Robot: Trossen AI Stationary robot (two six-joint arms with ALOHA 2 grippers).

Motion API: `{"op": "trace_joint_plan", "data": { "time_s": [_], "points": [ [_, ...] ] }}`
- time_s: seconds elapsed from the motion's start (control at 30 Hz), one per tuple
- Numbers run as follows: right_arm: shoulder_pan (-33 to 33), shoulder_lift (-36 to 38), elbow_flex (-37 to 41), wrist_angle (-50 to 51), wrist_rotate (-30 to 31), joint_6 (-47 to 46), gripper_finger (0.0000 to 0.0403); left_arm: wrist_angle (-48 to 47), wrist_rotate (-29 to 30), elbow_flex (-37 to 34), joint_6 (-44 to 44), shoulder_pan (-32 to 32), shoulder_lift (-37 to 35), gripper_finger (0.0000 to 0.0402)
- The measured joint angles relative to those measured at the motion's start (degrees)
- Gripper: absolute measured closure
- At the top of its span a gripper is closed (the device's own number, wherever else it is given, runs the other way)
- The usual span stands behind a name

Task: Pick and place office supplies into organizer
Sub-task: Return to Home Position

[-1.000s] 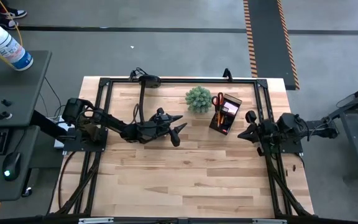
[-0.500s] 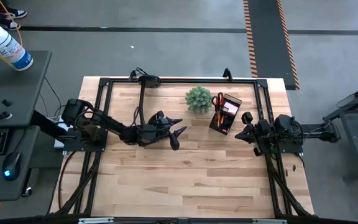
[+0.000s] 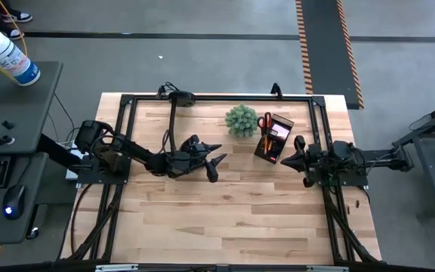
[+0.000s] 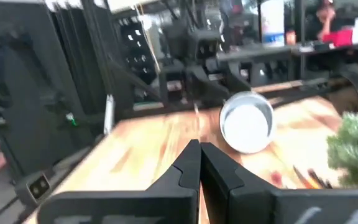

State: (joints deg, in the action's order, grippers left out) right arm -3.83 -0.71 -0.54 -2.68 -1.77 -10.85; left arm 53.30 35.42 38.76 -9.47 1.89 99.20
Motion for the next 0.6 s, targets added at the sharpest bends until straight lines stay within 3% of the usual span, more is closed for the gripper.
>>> {"op": "trace_joint_plan", "data": {
  "time_s": [0.4, 0.5, 0.6],
  "points": [
    [-3.8, 0.1, 0.0, 1.3, 2.4, 2.5, 0.0403, -0.7, 0.0, -0.2, 0.0, 0.0, 0.0, 0.0213],
    [-3.8, 0.1, 0.0, 1.3, 2.4, 3.2, 0.0403, 6.8, -1.4, -4.1, -0.9, 0.0, 0.0, 0.0213],
    [-3.8, 0.0, 0.0, 1.4, 2.4, 3.4, 0.0403, 21.2, -3.0, -11.1, -1.0, 0.0, -0.1, 0.0213]
  ]
}}
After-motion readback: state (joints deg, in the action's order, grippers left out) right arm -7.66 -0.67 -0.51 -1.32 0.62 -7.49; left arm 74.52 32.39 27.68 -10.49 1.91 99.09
